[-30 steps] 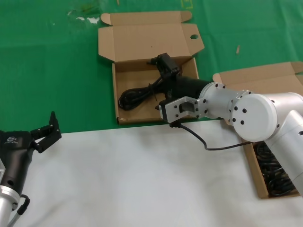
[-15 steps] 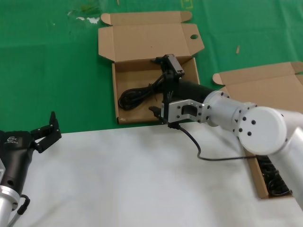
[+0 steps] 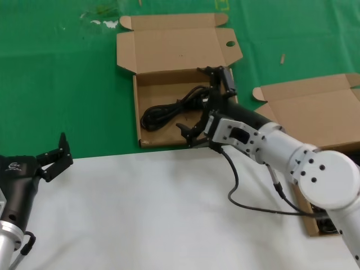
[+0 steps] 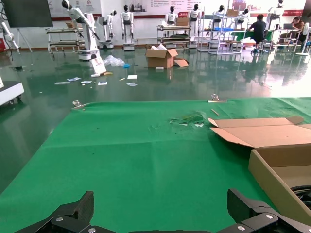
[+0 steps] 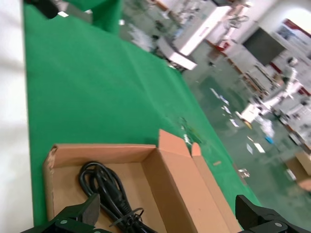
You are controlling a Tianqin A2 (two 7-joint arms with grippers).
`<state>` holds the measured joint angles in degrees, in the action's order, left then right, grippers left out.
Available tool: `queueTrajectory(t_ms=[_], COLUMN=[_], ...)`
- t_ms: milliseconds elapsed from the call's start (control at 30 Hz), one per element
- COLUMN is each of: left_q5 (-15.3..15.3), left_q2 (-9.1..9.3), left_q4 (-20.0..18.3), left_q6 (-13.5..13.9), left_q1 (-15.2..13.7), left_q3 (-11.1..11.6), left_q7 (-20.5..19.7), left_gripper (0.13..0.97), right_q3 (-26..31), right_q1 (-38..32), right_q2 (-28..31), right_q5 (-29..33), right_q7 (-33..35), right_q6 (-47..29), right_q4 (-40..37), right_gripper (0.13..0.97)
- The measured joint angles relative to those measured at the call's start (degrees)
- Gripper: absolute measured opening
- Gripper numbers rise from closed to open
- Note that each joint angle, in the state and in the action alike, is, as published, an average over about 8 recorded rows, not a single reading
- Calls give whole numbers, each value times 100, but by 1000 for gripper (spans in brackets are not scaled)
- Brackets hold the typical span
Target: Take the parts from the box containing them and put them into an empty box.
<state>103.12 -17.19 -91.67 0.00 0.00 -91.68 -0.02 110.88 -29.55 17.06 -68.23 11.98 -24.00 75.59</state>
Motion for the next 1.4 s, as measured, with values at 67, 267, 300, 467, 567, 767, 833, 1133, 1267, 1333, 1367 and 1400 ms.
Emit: queueTrajectory(t_ms=[67, 267, 300, 467, 567, 767, 833, 1133, 1267, 1333, 1367, 1400], left_q5=[0, 0, 0, 0, 0, 0, 0, 1, 1, 2, 1, 1], left_q2=[0, 0, 0, 0, 0, 0, 0, 0, 0, 0, 0, 0], left_q4=[0, 0, 0, 0, 0, 0, 0, 0, 0, 0, 0, 0], left_q6=[0, 0, 0, 0, 0, 0, 0, 0, 0, 0, 0, 0], left_q1=[0, 0, 0, 0, 0, 0, 0, 0, 0, 0, 0, 0], left_q3=[0, 0, 0, 0, 0, 0, 0, 0, 0, 0, 0, 0], left_q7=[0, 0, 0, 0, 0, 1, 1, 2, 4, 4, 4, 3], left_gripper=[966, 966, 966, 966, 966, 966, 966, 966, 966, 966, 966, 966], right_q3=[-75, -299, -337, -524, -635, -862, -938, -1276, -1426, -1501, -1539, -1577], right_q1=[115, 460, 518, 806, 977, 1326, 1443, 1963, 2195, 2309, 2368, 2426], right_q2=[0, 2, 2, 3, 4, 6, 6, 8, 9, 10, 10, 10], right_q5=[-136, -542, -611, -954, -1156, -1565, -1703, -2320, -2591, -2726, -2795, -2864], right_q7=[-47, -186, -209, -327, -397, -537, -584, -796, -889, -935, -959, -982], right_q6=[93, 373, 420, 656, 794, 1076, 1171, 1595, 1781, 1874, 1921, 1969], right_q4=[62, 250, 282, 439, 532, 721, 785, 1069, 1193, 1256, 1287, 1319], right_gripper=[966, 966, 966, 966, 966, 966, 966, 966, 966, 966, 966, 966])
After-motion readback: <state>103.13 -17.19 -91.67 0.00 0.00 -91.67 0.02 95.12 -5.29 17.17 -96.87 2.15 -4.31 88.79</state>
